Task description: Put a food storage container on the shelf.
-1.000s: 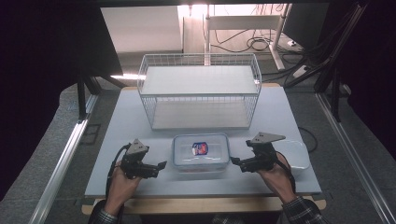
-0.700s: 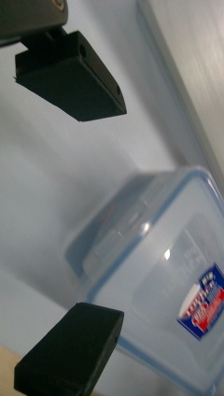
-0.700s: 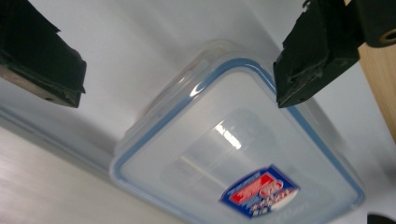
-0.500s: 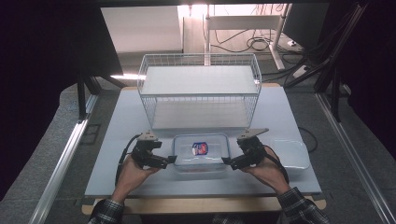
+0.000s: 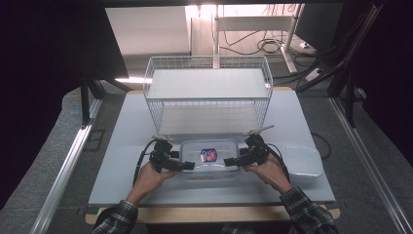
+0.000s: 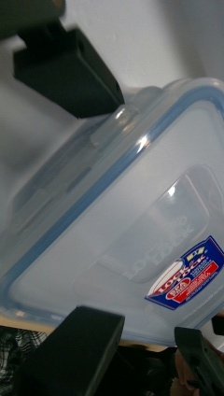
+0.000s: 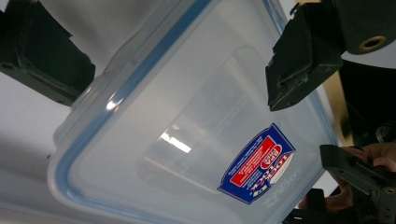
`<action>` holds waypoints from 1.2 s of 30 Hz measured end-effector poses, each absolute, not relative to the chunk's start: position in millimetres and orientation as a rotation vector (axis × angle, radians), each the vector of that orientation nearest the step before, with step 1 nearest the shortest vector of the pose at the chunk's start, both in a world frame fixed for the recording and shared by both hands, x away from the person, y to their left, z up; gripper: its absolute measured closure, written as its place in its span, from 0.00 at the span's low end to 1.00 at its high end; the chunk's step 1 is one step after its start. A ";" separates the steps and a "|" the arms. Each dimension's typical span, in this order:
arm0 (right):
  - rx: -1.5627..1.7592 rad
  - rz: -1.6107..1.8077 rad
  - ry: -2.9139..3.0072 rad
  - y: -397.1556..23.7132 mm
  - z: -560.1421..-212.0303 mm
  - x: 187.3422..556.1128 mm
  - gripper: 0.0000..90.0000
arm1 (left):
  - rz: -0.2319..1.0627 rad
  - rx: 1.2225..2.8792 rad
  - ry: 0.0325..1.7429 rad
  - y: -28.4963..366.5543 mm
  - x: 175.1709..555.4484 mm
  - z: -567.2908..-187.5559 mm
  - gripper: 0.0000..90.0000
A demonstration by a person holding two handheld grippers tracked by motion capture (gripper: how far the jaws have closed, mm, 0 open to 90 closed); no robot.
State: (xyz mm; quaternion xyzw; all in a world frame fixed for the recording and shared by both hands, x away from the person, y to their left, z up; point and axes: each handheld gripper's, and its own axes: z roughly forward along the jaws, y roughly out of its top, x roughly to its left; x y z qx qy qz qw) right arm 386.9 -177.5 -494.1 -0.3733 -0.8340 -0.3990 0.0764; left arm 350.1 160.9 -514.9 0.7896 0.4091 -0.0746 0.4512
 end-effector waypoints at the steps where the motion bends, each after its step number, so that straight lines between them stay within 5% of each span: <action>1: -1.124 -1.194 -2.496 -178.3 -493.6 385.5 0.13 | -0.193 1.953 1.008 162.7 349.1 -514.8 0.10; 7: -1.168 -1.196 -2.422 -191.8 -488.0 373.4 0.32 | -0.186 1.902 1.033 169.5 328.9 -511.2 0.23; 12: -1.151 -1.240 -2.434 -200.1 -480.4 360.4 0.47 | -0.192 1.839 1.030 179.7 318.5 -508.5 0.47; 18: -1.206 -1.274 -2.349 -208.3 -480.2 354.3 0.56 | -0.180 1.791 1.061 178.3 314.8 -506.6 0.50; 36: -1.191 -1.436 -2.421 -206.6 -458.5 356.1 0.59 | -0.119 1.756 1.043 181.6 327.4 -480.0 0.55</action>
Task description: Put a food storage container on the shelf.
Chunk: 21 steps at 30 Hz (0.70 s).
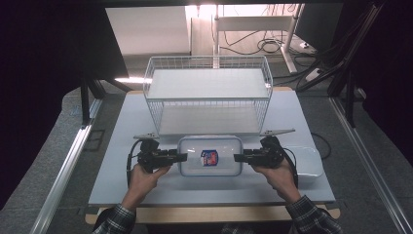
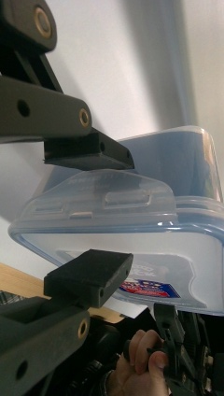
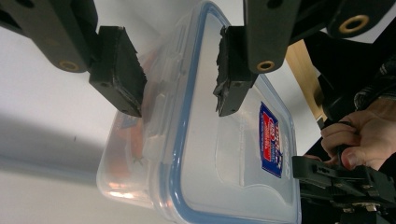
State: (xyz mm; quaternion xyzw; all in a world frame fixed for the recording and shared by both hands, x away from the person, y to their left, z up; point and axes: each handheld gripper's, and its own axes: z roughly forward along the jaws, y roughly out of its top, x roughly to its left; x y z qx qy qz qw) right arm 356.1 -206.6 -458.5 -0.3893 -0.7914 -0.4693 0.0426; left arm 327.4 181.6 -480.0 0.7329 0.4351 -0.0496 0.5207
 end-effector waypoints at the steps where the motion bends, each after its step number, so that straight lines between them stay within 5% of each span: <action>1: -1.184 -1.445 -2.427 -206.6 -456.4 357.0 0.59 | -0.118 1.755 1.043 181.8 328.2 -478.0 0.55; 21: -1.142 -1.632 -2.427 -208.3 -394.0 385.7 0.59 | -0.009 1.753 0.968 184.0 358.5 -402.0 0.56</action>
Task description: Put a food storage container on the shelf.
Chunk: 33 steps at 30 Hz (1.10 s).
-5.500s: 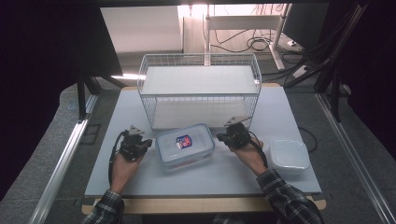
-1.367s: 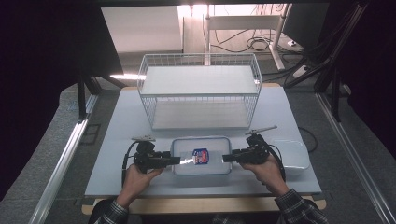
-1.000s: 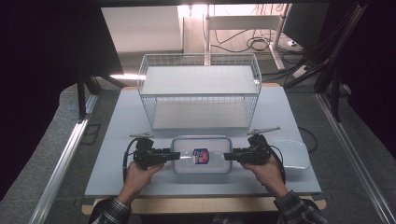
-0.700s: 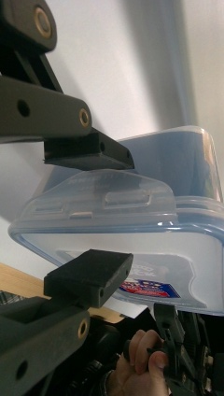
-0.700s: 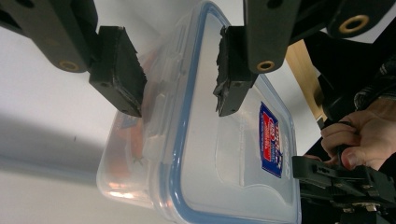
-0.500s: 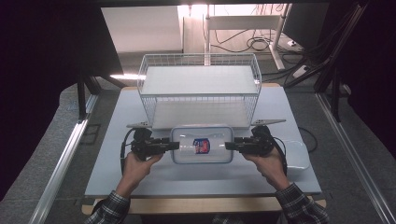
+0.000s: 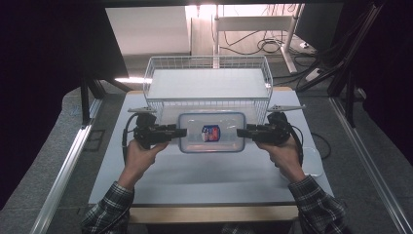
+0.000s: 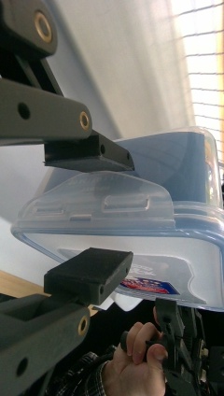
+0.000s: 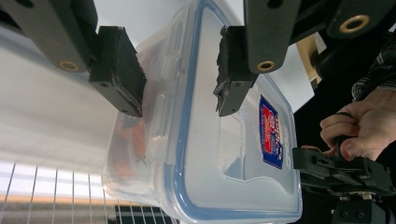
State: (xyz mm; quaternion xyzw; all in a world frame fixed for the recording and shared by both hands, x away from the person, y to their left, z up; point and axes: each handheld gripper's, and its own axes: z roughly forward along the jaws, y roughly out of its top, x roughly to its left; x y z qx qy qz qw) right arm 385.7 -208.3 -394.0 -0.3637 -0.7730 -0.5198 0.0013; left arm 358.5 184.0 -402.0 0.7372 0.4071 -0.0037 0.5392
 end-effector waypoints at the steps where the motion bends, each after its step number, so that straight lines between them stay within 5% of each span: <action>1: -1.134 -1.639 -2.427 -207.1 -389.4 388.4 0.59 | -0.003 1.750 0.965 184.9 360.1 -398.0 0.56; 15: -1.106 -1.732 -2.446 -194.2 -332.7 420.7 0.58 | 0.054 1.717 0.935 196.5 388.2 -347.8 0.56; 33: -1.138 -1.789 -2.407 -185.5 -299.7 459.2 0.58 | 0.058 1.699 0.933 205.8 434.0 -310.8 0.57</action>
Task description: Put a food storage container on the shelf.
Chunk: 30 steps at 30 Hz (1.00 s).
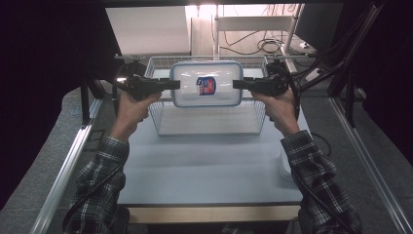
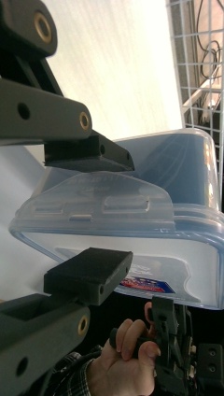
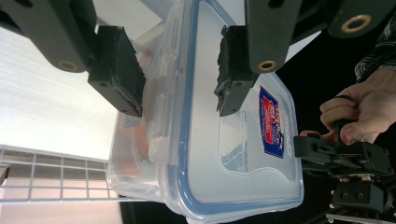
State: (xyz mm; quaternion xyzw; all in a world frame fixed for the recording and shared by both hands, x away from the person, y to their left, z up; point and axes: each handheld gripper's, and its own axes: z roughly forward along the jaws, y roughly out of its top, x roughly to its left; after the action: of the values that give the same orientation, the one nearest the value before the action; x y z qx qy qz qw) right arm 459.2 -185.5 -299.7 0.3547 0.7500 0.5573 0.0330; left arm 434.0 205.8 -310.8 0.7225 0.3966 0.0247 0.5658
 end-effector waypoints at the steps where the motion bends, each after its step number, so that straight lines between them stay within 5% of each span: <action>1: 1.099 1.713 2.308 -185.1 -299.1 462.3 0.58 | 0.057 1.694 0.936 206.1 436.8 -310.8 0.56; 30: 1.176 1.710 2.262 -174.2 -303.4 495.5 0.55 | 0.034 1.622 0.985 210.9 470.9 -325.0 0.51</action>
State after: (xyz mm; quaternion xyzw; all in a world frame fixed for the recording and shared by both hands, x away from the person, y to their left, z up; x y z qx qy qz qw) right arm 495.5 -174.2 -303.4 0.3830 0.7364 0.5566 0.0357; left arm 470.9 210.9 -325.0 0.6945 0.4220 0.0148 0.5826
